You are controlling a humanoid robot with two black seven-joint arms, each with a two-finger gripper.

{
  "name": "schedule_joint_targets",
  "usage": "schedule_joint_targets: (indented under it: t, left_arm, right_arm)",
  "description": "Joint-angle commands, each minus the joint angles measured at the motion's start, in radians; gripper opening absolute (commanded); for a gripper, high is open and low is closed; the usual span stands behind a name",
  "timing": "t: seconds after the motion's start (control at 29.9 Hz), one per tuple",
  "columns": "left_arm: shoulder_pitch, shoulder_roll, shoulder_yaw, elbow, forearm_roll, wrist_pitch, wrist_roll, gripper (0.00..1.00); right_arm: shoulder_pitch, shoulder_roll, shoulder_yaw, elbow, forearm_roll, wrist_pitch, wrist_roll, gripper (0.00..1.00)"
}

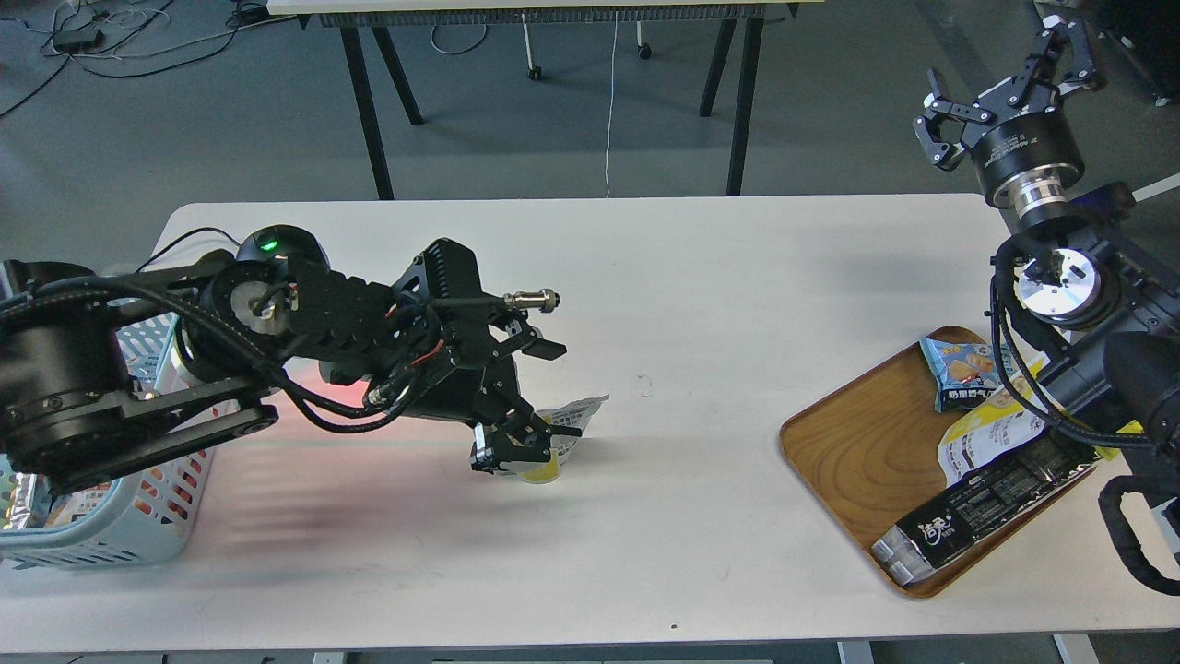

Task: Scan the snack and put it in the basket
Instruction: 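Close the left gripper on the pouch, then lift the pouch with the left gripper and hold it over the scanner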

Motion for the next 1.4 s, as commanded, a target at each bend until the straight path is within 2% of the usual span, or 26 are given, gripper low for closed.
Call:
schedule_joint_targets:
  t: [0.0,0.4,0.47,0.53,0.67,0.97,1.17,1.37]
  left_arm:
    - [0.013,-0.004,0.002,0.042,0.000,0.000,0.001,0.83]
    - [0.051,-0.075,0.023,0.142,0.000,0.000,-0.004,0.58]
    - [0.068,-0.076,0.022,0.142,0.000,0.000,-0.004,0.51]
    - [0.068,-0.078,0.022,0.145,0.000,0.000,-0.004,0.38]
    - [0.068,-0.090,0.012,0.171,0.000,0.000,-0.004,0.22]
    - [0.066,-0.079,0.008,0.166,0.000,0.000,-0.008,0.02]
    - [0.062,-0.072,0.003,0.140,0.000,0.000,-0.013,0.00]
    - [0.062,-0.001,-0.072,0.045,0.000,0.000,-0.050,0.00]
  right_arm:
    - [0.001,0.001,0.000,0.000,0.000,0.000,0.000,0.99]
    - [0.000,-0.007,0.002,0.000,0.000,0.000,0.000,0.99]
    - [0.000,-0.007,0.000,0.000,0.000,0.000,0.000,0.99]
    - [0.000,-0.007,0.000,0.000,0.000,0.000,0.000,0.99]
    - [0.000,-0.007,0.000,0.000,0.000,0.000,0.000,0.99]
    - [-0.002,-0.007,0.000,0.000,-0.002,0.000,0.002,0.99]
    - [0.000,-0.010,0.002,0.000,0.000,0.000,0.002,0.99]
    - [0.004,-0.016,0.002,0.000,-0.002,0.000,0.002,0.99]
